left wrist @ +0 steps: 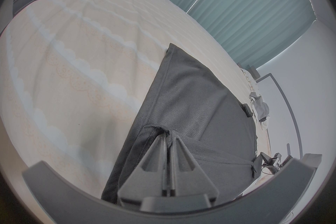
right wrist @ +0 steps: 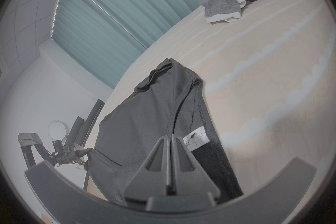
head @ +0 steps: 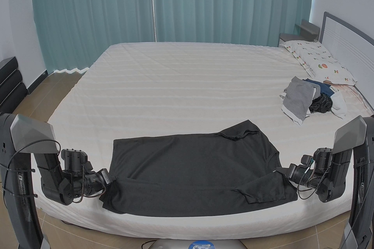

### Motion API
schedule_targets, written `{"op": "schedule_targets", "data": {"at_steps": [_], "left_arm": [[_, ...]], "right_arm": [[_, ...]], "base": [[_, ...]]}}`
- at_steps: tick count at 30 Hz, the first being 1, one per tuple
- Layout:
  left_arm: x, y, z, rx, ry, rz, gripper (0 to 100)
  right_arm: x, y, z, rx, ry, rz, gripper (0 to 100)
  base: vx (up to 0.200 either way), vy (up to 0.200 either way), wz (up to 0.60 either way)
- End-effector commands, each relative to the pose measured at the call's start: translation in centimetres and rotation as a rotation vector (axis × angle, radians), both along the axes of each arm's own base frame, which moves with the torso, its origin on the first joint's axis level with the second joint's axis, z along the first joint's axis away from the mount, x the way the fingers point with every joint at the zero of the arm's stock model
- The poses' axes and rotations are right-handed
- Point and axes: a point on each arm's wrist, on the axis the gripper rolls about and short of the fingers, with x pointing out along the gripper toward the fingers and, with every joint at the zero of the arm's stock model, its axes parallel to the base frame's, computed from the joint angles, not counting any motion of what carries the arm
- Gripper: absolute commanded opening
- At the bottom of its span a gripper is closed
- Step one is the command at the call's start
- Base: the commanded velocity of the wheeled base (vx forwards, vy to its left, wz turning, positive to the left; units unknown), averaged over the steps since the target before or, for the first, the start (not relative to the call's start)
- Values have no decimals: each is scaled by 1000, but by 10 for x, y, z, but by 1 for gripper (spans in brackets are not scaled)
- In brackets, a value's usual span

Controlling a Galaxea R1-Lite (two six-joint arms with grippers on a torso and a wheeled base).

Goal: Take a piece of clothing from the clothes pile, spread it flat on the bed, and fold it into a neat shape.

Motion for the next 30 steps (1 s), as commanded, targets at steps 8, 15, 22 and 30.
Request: {"op": "schedule_targets", "data": {"at_steps": [8, 15, 22, 30], "left_arm": [[0, 0, -1, 1, 2, 0, 0], [0, 0, -1, 7, 2, -3, 0], [-1, 0, -1, 7, 4, -3, 100], [1, 8, 4, 7, -33, 25, 100]], "right_arm": [[4, -5, 4, 4, -25, -16, 0], [3, -2, 2, 3, -17, -8, 0], [3, -2, -3, 3, -5, -7, 0], [4, -2, 0, 13, -11, -11, 100]], "base": [[0, 0, 0], [0, 0, 0], [0, 0, 0], [0, 0, 0]]}}
